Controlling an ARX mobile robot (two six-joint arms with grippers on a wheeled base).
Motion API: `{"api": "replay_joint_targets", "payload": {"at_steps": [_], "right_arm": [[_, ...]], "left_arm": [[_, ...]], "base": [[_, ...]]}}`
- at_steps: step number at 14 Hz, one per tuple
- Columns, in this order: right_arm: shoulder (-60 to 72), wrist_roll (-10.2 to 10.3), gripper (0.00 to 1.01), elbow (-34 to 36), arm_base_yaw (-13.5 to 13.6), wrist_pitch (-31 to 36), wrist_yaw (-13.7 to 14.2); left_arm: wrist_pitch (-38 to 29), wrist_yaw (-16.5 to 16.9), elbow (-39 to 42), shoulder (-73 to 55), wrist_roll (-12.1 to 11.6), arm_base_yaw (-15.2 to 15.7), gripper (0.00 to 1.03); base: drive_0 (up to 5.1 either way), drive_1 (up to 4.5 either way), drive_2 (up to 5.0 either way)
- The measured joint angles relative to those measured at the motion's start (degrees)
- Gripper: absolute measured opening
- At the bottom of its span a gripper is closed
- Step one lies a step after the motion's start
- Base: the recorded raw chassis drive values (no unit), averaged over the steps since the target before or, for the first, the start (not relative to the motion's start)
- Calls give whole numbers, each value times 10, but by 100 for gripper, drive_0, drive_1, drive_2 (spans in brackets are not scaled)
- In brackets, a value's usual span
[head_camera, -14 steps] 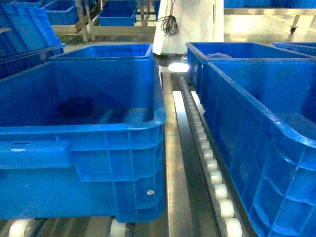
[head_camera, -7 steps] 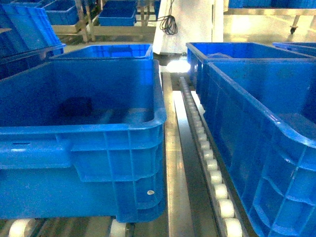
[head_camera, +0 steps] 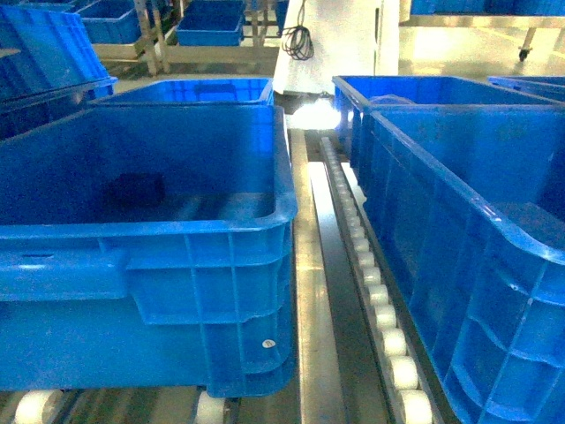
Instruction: Sort blue parts and orange caps into right shelf containers
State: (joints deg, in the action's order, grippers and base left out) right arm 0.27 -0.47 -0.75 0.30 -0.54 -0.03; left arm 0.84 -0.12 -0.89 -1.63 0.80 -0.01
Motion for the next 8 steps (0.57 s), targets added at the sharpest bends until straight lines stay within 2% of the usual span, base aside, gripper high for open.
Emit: {"api": "replay_joint_targets", "payload": {"at_steps": [1,4,5,7,8], "right_arm": [[0,0,1,0,0,0,0],[0,0,1,0,0,3,0],[0,0,3,0,0,3,0],[0,0,29,0,0,3,0],[0,0,38,0,0,3,0]], "left_arm": [[-19,1,-1,10,-1,0,2],[-6,1,0,10,-2,0,2],[-6,1,0,10,-2,0,5],[-6,1,0,10,-2,0,30],[-6,1,0,10,-2,0,39]], "base": [[0,0,0],[0,0,0],[0,0,0],[0,0,0],[0,0,0]]}}
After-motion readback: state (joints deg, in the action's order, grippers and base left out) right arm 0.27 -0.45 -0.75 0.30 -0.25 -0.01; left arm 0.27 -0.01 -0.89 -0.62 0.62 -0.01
